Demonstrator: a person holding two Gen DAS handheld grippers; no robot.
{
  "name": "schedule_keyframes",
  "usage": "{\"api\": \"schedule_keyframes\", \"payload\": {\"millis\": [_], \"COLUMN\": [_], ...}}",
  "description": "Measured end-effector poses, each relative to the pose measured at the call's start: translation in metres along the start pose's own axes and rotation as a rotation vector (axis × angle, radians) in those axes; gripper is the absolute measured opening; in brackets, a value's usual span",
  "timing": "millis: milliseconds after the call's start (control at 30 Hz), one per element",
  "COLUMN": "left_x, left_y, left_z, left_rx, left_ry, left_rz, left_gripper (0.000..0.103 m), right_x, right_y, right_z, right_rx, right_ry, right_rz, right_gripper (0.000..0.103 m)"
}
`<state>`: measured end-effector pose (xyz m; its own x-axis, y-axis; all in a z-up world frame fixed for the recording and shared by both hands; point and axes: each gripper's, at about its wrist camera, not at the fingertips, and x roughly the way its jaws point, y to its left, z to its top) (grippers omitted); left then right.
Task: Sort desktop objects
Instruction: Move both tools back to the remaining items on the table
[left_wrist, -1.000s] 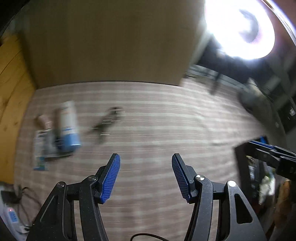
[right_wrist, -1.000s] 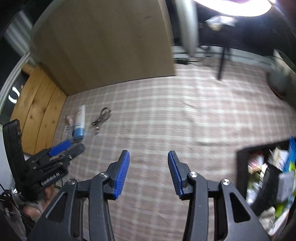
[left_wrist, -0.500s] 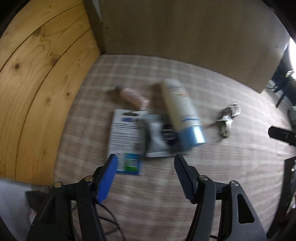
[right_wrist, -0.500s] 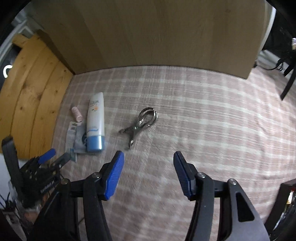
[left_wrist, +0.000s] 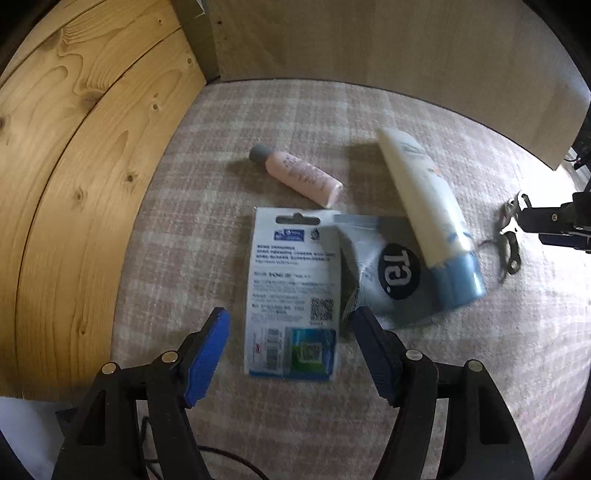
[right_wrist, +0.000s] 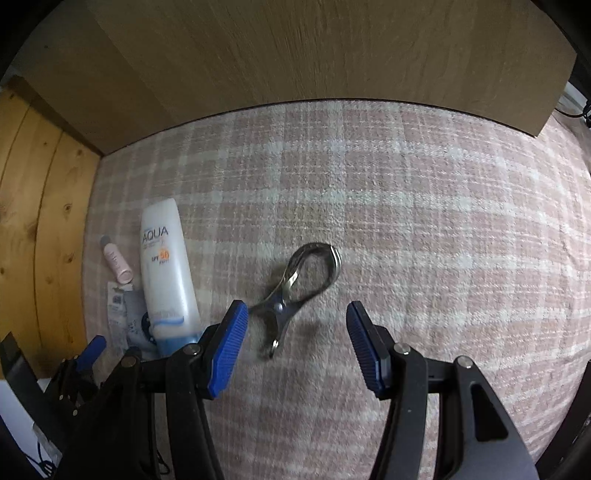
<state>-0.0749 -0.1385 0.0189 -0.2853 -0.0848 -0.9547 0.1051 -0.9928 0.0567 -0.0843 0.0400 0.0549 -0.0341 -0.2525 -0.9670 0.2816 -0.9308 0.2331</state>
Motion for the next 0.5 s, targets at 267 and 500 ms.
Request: {"api": "schedule_keyframes", "payload": {"millis": [267, 500], "left_x": [0.007, 0.012], "left_y": [0.017, 0.02], "left_z": [0.009, 0.0], "left_rx": [-0.014, 0.01], "left_ry": [-0.01, 0.003], "left_rz": [0.017, -0.011], "left_gripper": [0.069, 0.068], "right_x": [0.011, 0.028], "right_y": [0.013, 0.038], "right_z": [0.006, 0.01], "right_rx": [-0.025, -0.057], "right_ry": [0.005, 0.032], "right_rz": [-0.071, -0.104], "right_gripper": [0.055, 0.055]}}
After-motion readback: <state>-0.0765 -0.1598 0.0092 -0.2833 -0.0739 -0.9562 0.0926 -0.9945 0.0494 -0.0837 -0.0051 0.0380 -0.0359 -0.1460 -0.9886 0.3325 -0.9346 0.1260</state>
